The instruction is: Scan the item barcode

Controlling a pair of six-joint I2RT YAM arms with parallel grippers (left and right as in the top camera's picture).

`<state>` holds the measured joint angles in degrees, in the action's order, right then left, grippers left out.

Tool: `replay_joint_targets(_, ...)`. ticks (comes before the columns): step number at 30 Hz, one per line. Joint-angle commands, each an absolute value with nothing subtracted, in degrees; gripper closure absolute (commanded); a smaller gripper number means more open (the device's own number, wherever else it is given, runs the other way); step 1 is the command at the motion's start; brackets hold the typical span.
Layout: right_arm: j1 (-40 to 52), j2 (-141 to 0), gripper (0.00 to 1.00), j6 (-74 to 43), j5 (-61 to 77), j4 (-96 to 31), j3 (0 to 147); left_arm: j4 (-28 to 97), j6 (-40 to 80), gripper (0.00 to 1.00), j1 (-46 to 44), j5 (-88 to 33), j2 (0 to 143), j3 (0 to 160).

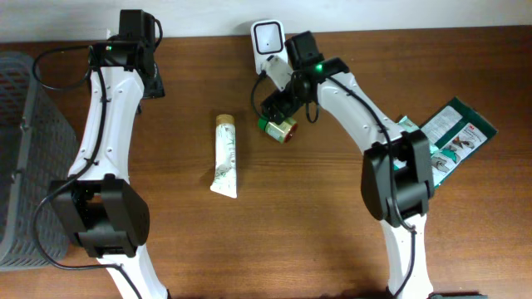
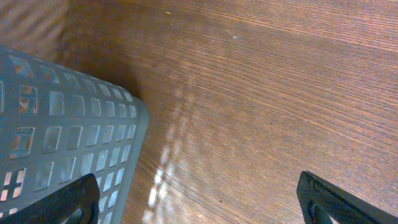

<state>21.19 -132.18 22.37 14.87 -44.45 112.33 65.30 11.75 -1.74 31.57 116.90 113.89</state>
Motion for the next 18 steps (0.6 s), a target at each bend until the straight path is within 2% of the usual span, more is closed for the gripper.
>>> replay_joint_targets(1,24.12,-134.89,0.01,25.08,14.74,-43.79,112.81,65.25,11.68,0.01,-1.69,32.16,116.44,114.08)
replay_joint_targets(3,25.3,-135.57,0.01,25.06,14.74,-42.96,112.81,65.25,11.68,0.01,-1.69,32.16,116.44,114.08)
replay_joint_targets(8,25.63,-136.38,0.13,22.04,12.88,-42.15,112.81,65.25,11.68,0.01,-1.69,32.16,116.44,114.08)
replay_joint_targets(12,24.71,-136.38,0.13,12.73,7.92,-42.17,112.81,65.25,11.68,0.01,-1.69,32.16,116.44,114.08)
replay_joint_targets(16,24.71,-136.38,0.13,13.23,7.33,-43.03,112.81,65.25,11.68,0.01,-1.69,32.16,116.44,114.08)
replay_joint_targets(18,24.67,-136.38,0.13,18.06,6.57,-45.25,112.73,65.25,11.66,0.01,-1.69,32.16,116.44,114.08)
